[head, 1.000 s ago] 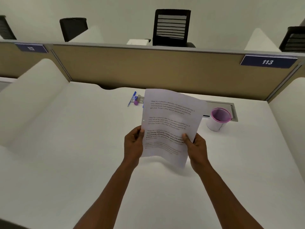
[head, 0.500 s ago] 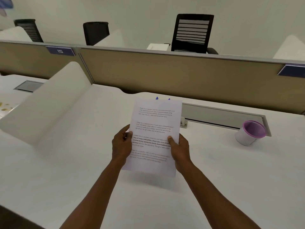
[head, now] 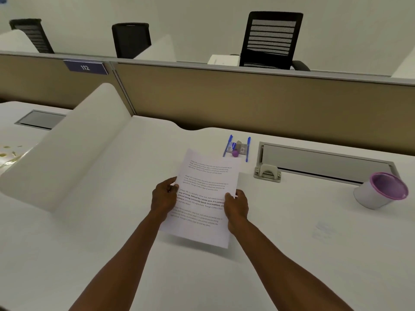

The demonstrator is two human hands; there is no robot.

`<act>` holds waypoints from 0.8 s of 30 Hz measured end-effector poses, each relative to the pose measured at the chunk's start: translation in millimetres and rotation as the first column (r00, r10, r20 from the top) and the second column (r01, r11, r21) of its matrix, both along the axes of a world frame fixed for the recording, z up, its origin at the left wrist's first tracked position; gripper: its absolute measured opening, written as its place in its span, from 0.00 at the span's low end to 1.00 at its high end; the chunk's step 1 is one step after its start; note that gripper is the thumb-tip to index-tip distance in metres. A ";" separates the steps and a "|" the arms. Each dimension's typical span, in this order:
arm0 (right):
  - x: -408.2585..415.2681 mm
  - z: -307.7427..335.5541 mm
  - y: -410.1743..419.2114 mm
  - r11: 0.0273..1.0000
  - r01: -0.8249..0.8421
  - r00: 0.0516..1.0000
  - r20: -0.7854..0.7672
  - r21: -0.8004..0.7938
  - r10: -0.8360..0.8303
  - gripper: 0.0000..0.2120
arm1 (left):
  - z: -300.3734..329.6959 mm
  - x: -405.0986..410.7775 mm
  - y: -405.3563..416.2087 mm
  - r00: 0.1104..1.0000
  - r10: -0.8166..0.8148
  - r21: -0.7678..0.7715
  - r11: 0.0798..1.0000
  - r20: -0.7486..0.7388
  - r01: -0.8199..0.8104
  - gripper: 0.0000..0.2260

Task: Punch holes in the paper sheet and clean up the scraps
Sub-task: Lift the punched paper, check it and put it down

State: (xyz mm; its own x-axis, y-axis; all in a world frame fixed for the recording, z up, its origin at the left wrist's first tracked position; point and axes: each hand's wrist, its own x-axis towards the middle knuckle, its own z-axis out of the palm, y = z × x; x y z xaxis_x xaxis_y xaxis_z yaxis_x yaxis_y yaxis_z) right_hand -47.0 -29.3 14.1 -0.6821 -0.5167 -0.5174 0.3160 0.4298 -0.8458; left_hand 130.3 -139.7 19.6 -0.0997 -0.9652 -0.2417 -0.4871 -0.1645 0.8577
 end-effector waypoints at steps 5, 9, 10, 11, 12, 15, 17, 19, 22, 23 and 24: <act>10.3 -11.4 -20.8 0.991 0.015 0.993 -0.116 0.132 0.001 0.11 | -15.8 8.6 -18.7 0.996 -0.039 0.003 0.999 0.086 0.039 0.13; 13.2 -20.3 -27.5 0.981 -0.015 0.977 -0.208 0.195 0.056 0.10 | -27.9 12.9 -26.9 0.990 -0.031 0.011 1.000 0.134 0.030 0.14; 13.8 -21.5 -28.3 0.980 -0.012 0.974 -0.220 0.201 0.057 0.10 | -30.6 14.3 -28.2 0.988 -0.032 0.007 0.999 0.150 0.032 0.14; 14.4 -21.9 -29.0 0.979 -0.005 0.972 -0.230 0.204 0.053 0.11 | -33.0 15.3 -29.4 0.985 -0.037 -0.001 0.999 0.171 0.038 0.14; 14.9 -22.0 -29.5 0.979 0.004 0.969 -0.243 0.206 0.048 0.11 | -35.0 15.8 -30.5 0.981 -0.043 -0.013 0.999 0.191 0.046 0.14; 16.1 -22.8 -29.1 0.976 0.024 0.953 -0.301 0.216 0.043 0.10 | -37.9 15.3 -31.9 0.969 -0.045 -0.054 0.997 0.243 0.060 0.15; 16.2 -23.1 -27.4 0.976 0.042 0.943 -0.330 0.214 0.032 0.10 | -37.1 13.5 -31.8 0.952 -0.046 -0.122 0.989 0.303 0.087 0.13; 15.3 -24.2 -26.1 0.975 0.047 0.934 -0.356 0.219 0.035 0.10 | -35.3 11.3 -31.2 0.928 -0.043 -0.185 0.975 0.371 0.119 0.12; 14.5 -24.7 -25.2 0.970 0.030 0.916 -0.395 0.243 0.071 0.10 | -32.1 7.3 -31.2 0.920 -0.007 -0.204 0.975 0.391 0.094 0.12; 14.6 -24.4 -25.0 0.969 0.033 0.911 -0.407 0.244 0.072 0.10 | -30.8 5.8 -30.7 0.927 0.007 -0.195 0.978 0.374 0.071 0.13; 14.8 -23.8 -24.6 0.970 0.044 0.907 -0.417 0.241 0.062 0.10 | -29.8 4.8 -30.2 0.934 0.021 -0.188 0.981 0.357 0.049 0.14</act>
State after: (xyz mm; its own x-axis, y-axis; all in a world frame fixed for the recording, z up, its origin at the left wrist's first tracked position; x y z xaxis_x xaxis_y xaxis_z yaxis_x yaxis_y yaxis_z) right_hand -32.2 -53.8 -9.7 -0.8582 -0.4209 -0.2939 -0.0487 0.6366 -0.7696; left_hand 135.1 -169.9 -10.3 -0.0549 -0.9956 -0.0757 -0.7671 -0.0064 0.6415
